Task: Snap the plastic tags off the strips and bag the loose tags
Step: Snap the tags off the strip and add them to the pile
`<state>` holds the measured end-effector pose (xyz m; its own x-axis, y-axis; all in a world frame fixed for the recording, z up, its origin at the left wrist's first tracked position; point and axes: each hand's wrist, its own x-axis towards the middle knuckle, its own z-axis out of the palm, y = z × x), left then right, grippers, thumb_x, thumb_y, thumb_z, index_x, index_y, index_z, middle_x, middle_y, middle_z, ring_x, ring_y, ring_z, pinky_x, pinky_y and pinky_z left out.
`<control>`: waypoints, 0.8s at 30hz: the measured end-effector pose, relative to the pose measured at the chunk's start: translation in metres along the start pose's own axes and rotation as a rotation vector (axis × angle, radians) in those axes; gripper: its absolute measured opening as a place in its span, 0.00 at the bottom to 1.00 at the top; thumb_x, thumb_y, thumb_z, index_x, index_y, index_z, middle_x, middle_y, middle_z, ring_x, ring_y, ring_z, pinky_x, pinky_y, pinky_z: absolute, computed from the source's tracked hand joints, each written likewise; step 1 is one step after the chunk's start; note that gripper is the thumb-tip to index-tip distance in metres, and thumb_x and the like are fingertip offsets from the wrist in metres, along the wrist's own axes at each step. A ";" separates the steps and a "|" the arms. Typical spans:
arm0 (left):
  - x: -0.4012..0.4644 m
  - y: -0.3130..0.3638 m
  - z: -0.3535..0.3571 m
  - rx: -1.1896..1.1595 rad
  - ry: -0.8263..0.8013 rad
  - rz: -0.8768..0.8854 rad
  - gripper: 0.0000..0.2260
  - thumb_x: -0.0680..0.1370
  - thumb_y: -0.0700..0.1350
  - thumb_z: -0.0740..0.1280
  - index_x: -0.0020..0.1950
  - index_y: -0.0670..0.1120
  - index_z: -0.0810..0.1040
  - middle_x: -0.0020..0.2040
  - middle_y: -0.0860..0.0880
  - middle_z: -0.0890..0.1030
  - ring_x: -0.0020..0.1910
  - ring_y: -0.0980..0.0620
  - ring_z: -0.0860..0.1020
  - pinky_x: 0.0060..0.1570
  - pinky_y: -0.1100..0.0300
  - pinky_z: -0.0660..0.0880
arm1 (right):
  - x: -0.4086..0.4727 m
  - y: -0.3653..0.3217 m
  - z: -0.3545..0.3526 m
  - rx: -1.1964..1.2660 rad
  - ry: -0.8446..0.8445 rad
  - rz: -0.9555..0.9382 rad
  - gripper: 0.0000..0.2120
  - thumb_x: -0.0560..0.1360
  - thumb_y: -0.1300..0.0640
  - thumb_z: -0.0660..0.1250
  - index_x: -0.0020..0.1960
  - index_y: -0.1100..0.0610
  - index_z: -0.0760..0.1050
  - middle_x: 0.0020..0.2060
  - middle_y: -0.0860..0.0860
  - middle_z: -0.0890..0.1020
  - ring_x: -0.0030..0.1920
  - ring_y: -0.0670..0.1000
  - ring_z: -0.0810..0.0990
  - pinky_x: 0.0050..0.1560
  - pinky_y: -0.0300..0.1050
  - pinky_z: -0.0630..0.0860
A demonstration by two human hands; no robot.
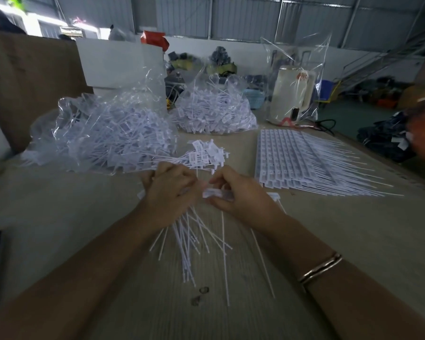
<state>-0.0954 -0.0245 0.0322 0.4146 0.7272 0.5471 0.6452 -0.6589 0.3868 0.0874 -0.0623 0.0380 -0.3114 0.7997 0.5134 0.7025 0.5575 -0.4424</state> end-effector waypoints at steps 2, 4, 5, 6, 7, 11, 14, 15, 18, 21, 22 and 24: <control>0.001 0.003 0.007 -0.094 -0.056 0.032 0.21 0.73 0.60 0.58 0.39 0.46 0.82 0.39 0.55 0.77 0.48 0.52 0.73 0.53 0.56 0.65 | 0.000 -0.003 0.000 0.009 0.001 -0.034 0.13 0.72 0.48 0.69 0.52 0.54 0.72 0.42 0.41 0.75 0.41 0.42 0.75 0.40 0.41 0.73; 0.000 0.001 0.008 -0.115 -0.016 0.007 0.15 0.73 0.57 0.60 0.38 0.49 0.80 0.38 0.55 0.78 0.47 0.51 0.73 0.54 0.50 0.66 | -0.003 0.003 -0.006 0.008 -0.031 -0.002 0.13 0.73 0.48 0.69 0.53 0.53 0.73 0.44 0.41 0.76 0.44 0.43 0.76 0.43 0.43 0.75; 0.000 -0.001 0.006 -0.092 -0.003 -0.025 0.13 0.72 0.58 0.60 0.37 0.52 0.78 0.39 0.56 0.78 0.48 0.51 0.73 0.56 0.46 0.66 | -0.004 0.007 -0.010 -0.010 -0.051 0.025 0.13 0.73 0.49 0.69 0.54 0.52 0.73 0.45 0.42 0.77 0.45 0.43 0.77 0.45 0.45 0.76; -0.001 -0.003 0.003 -0.064 -0.004 -0.051 0.14 0.71 0.60 0.58 0.36 0.54 0.77 0.39 0.58 0.78 0.49 0.51 0.73 0.57 0.44 0.65 | -0.006 0.011 -0.012 -0.040 -0.066 0.043 0.12 0.72 0.50 0.69 0.53 0.52 0.74 0.45 0.43 0.78 0.45 0.44 0.77 0.47 0.47 0.76; -0.001 -0.004 0.001 -0.044 -0.011 -0.061 0.17 0.70 0.63 0.56 0.37 0.54 0.77 0.39 0.58 0.78 0.49 0.52 0.73 0.56 0.43 0.65 | -0.006 0.013 -0.014 -0.072 -0.074 0.049 0.11 0.73 0.52 0.69 0.53 0.52 0.75 0.46 0.45 0.79 0.45 0.46 0.78 0.47 0.50 0.76; -0.004 -0.001 -0.002 -0.001 0.036 0.030 0.25 0.69 0.63 0.53 0.42 0.47 0.81 0.41 0.58 0.77 0.51 0.51 0.70 0.54 0.45 0.65 | -0.006 0.017 -0.014 -0.098 -0.065 0.028 0.08 0.75 0.52 0.66 0.52 0.53 0.80 0.45 0.47 0.82 0.42 0.46 0.78 0.43 0.46 0.75; -0.004 0.003 -0.008 0.033 0.108 0.104 0.23 0.71 0.60 0.55 0.43 0.45 0.82 0.43 0.59 0.76 0.52 0.52 0.70 0.53 0.47 0.63 | -0.004 0.016 -0.015 -0.090 -0.078 0.044 0.08 0.77 0.52 0.64 0.52 0.52 0.80 0.42 0.43 0.81 0.40 0.42 0.77 0.41 0.40 0.73; -0.005 0.004 -0.010 0.028 0.123 0.121 0.21 0.72 0.58 0.57 0.43 0.45 0.82 0.42 0.58 0.77 0.51 0.52 0.71 0.52 0.46 0.64 | -0.005 0.017 -0.017 -0.083 -0.070 0.060 0.09 0.78 0.52 0.63 0.50 0.53 0.80 0.40 0.43 0.81 0.39 0.42 0.77 0.42 0.41 0.74; -0.007 -0.003 -0.021 -0.049 0.241 0.064 0.13 0.74 0.52 0.63 0.43 0.44 0.81 0.42 0.55 0.78 0.51 0.52 0.73 0.53 0.47 0.64 | -0.008 0.026 -0.028 -0.078 -0.025 0.127 0.10 0.78 0.51 0.62 0.46 0.53 0.80 0.35 0.41 0.79 0.36 0.43 0.78 0.43 0.45 0.76; -0.006 -0.018 -0.030 0.091 0.250 -0.086 0.17 0.72 0.56 0.60 0.46 0.45 0.81 0.45 0.53 0.78 0.54 0.49 0.73 0.56 0.51 0.63 | -0.011 0.027 -0.029 -0.077 0.007 0.096 0.08 0.75 0.51 0.67 0.51 0.52 0.80 0.39 0.39 0.78 0.39 0.40 0.76 0.43 0.40 0.74; -0.006 -0.020 -0.029 0.168 0.213 -0.134 0.22 0.71 0.60 0.57 0.49 0.47 0.81 0.48 0.52 0.78 0.56 0.47 0.73 0.58 0.50 0.63 | -0.010 0.024 -0.026 -0.061 0.011 0.080 0.09 0.74 0.50 0.67 0.51 0.51 0.79 0.40 0.39 0.77 0.40 0.39 0.76 0.43 0.37 0.73; -0.006 -0.018 -0.024 0.276 0.168 -0.166 0.26 0.70 0.63 0.52 0.54 0.50 0.80 0.55 0.51 0.77 0.59 0.46 0.71 0.60 0.47 0.63 | -0.006 0.014 -0.018 -0.025 0.015 0.062 0.12 0.72 0.47 0.68 0.52 0.51 0.77 0.40 0.38 0.76 0.40 0.39 0.75 0.41 0.33 0.70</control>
<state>-0.1245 -0.0215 0.0396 0.1930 0.7630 0.6169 0.8532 -0.4410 0.2785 0.1104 -0.0629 0.0419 -0.2576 0.8289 0.4966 0.7360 0.5013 -0.4550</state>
